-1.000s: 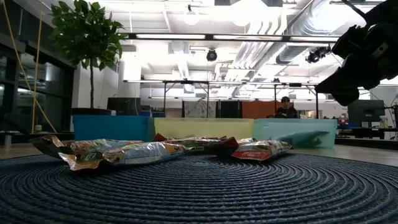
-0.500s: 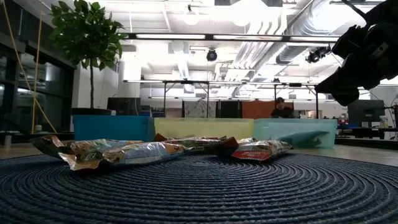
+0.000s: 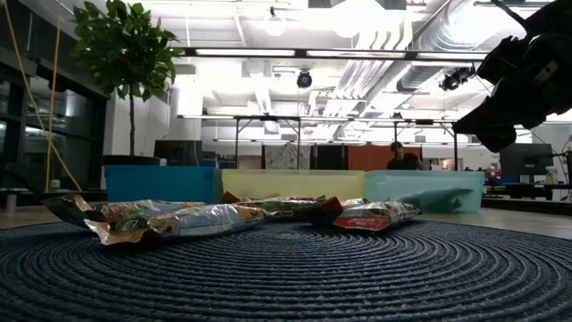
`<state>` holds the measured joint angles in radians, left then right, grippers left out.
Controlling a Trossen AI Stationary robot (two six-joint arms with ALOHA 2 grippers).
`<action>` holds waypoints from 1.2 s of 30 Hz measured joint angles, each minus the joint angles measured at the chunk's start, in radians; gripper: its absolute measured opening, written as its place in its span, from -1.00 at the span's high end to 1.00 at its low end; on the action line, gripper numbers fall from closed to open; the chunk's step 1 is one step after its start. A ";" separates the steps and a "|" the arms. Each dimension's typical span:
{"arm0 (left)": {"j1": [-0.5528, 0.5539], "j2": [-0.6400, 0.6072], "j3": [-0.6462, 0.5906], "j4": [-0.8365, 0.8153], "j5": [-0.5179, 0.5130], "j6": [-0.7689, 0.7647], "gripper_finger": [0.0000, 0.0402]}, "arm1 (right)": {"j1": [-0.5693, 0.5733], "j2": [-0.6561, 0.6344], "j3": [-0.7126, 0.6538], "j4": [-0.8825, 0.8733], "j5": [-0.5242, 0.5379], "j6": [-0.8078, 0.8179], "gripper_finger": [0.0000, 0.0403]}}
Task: Pick and place Granola Bars by type
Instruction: Put the yellow granola bar into the yellow bin
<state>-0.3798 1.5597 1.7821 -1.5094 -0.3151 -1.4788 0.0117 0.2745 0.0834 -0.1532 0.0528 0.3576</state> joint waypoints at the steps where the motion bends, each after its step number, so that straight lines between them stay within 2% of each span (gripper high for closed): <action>1: 0.000 0.001 0.000 0.014 0.024 0.019 -0.15 | 0.000 0.000 0.000 0.000 0.000 0.000 1.00; 7: 0.032 0.029 -0.025 0.034 0.116 0.045 -0.15 | 0.000 0.000 0.000 0.000 0.000 0.000 1.00; 10: 0.054 0.030 -0.099 0.112 0.204 0.081 -0.15 | 0.000 0.000 0.000 -0.001 0.000 0.000 1.00; 13: 0.069 0.032 -0.198 0.207 0.249 0.095 -0.15 | 0.000 0.000 0.000 0.000 0.000 0.000 1.00; 17: 0.075 0.032 -0.324 0.301 0.260 0.086 -0.15 | 0.000 0.000 0.000 0.000 0.000 0.000 1.00; 28: 0.109 0.032 -0.693 0.808 0.335 0.040 -0.15 | 0.000 0.000 0.000 0.000 0.000 0.000 1.00; 31: 0.113 0.032 -0.762 0.884 0.383 0.031 -0.15 | 0.000 0.000 0.000 0.000 0.000 0.000 1.00; 36: 0.111 0.032 -0.822 0.916 0.390 0.005 -0.15 | 0.000 0.000 0.000 0.000 0.000 0.000 1.00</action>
<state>-0.2684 1.5913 0.9597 -0.5932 0.0746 -1.4740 0.0116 0.2749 0.0834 -0.1532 0.0528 0.3576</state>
